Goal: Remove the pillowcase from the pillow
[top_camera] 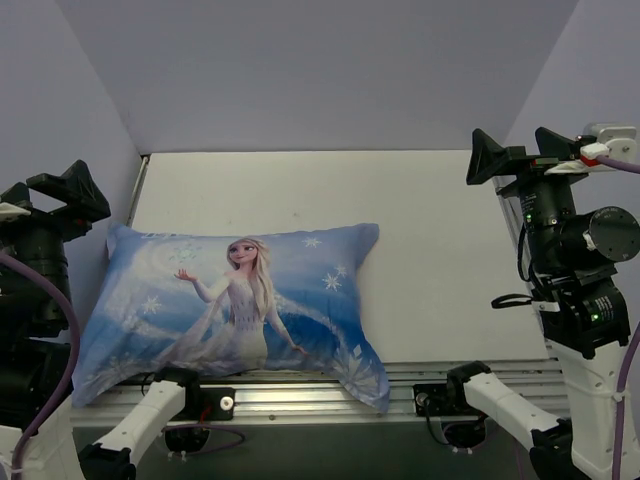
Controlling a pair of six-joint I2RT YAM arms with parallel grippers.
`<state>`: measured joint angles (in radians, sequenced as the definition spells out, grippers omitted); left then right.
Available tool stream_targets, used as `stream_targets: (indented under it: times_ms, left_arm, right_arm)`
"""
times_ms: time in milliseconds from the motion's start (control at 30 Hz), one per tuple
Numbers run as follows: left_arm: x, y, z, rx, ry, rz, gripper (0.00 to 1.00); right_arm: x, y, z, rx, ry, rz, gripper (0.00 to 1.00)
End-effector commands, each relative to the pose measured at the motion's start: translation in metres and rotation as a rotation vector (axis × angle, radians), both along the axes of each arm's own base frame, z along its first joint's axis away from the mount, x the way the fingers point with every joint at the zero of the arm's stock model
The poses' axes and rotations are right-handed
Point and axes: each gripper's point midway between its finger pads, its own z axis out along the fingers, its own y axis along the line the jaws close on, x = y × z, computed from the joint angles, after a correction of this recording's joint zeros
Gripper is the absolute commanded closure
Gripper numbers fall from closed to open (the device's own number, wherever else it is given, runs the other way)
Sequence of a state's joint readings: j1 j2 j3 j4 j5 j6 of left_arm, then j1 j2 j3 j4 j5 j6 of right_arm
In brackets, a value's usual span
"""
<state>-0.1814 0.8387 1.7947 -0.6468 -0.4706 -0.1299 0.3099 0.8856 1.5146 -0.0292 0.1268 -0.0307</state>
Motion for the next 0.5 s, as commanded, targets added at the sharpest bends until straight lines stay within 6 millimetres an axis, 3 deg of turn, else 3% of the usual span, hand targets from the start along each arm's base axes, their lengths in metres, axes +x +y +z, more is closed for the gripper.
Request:
stream_targets:
  times_ms: [0,100,200,367,400,467]
  left_arm:
    - [0.003,-0.002,-0.002,-0.014,0.001,-0.009,0.06]
    - [0.008,-0.004,-0.007,-0.018,0.015,-0.014,0.06]
    - [0.012,-0.005,-0.013,-0.027,0.033,-0.019,0.06]
    - [0.027,-0.009,-0.036,-0.043,0.103,-0.027,0.06]
    - [0.029,-0.01,-0.04,-0.045,0.113,-0.028,0.06]
    - [0.036,-0.011,-0.054,-0.051,0.152,-0.028,0.06]
  right_arm:
    - [0.003,0.012,0.001,0.014,-0.019,0.06,0.0]
    - [0.013,0.02,-0.008,0.035,0.017,0.09,0.0]
    - [0.029,0.042,-0.036,0.04,0.113,0.175,0.0]
    - [0.071,0.081,-0.105,0.077,0.374,0.296,0.0]
    - [0.078,0.098,-0.128,0.05,0.454,0.371,0.0]
    - [0.084,0.119,-0.152,0.021,0.533,0.474,0.0]
